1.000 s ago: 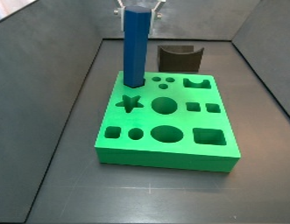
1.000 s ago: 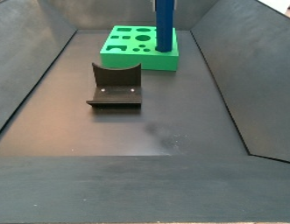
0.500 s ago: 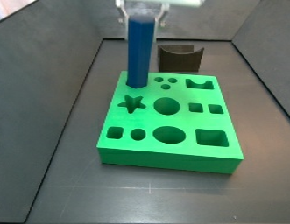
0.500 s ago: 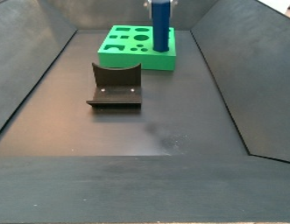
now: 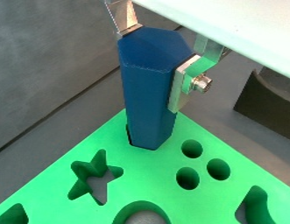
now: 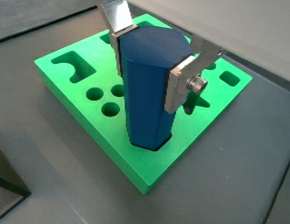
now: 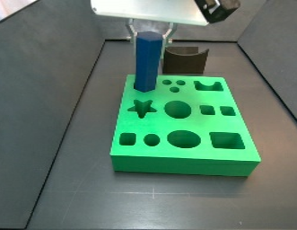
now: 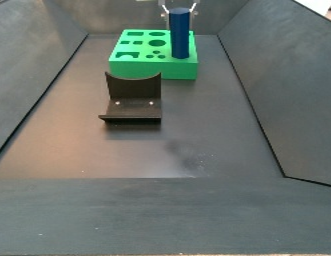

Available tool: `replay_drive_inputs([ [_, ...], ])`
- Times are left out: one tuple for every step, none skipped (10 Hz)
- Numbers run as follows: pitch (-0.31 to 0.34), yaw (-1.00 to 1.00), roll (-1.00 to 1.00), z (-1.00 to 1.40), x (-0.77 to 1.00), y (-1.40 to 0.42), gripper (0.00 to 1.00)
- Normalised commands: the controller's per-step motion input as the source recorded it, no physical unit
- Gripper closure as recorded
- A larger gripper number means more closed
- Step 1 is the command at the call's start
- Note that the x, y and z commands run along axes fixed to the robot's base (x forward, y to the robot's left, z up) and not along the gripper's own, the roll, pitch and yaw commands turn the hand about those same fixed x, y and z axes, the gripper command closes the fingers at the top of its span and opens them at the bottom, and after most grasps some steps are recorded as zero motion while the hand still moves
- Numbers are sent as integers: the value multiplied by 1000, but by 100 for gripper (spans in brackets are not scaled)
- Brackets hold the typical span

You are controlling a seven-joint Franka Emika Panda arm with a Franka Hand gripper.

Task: Pick up the hexagon object. Move up. Move to above the board. Insert the hexagon object.
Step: Insert the hexagon object.

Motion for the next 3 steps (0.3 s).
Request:
replay_drive_inputs([
  [0, 0, 0, 0, -20, 0, 100],
  [11, -6, 29, 0, 0, 0, 100],
  [0, 0, 0, 0, 0, 0, 100],
])
